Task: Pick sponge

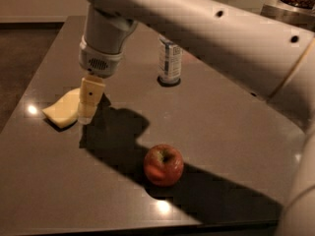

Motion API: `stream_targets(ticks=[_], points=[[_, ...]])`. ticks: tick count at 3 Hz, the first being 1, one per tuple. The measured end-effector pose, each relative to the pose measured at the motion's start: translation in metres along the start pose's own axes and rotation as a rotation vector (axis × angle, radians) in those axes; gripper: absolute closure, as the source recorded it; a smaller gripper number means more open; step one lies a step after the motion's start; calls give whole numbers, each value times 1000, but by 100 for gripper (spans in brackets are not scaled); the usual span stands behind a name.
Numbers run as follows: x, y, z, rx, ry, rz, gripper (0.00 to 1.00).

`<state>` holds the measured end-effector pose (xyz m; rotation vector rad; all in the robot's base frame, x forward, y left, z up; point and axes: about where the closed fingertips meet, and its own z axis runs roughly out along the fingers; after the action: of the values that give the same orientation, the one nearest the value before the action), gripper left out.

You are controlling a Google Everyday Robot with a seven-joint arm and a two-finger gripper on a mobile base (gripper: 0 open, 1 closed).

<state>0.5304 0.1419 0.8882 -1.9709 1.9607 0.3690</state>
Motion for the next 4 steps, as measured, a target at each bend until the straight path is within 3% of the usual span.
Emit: stream_targets(ticks=[1, 3, 4], points=[[-26, 1, 39, -29, 27, -26, 2], [-33, -1, 58, -75, 39, -28, 47], [-31, -12, 18, -84, -40, -7, 78]])
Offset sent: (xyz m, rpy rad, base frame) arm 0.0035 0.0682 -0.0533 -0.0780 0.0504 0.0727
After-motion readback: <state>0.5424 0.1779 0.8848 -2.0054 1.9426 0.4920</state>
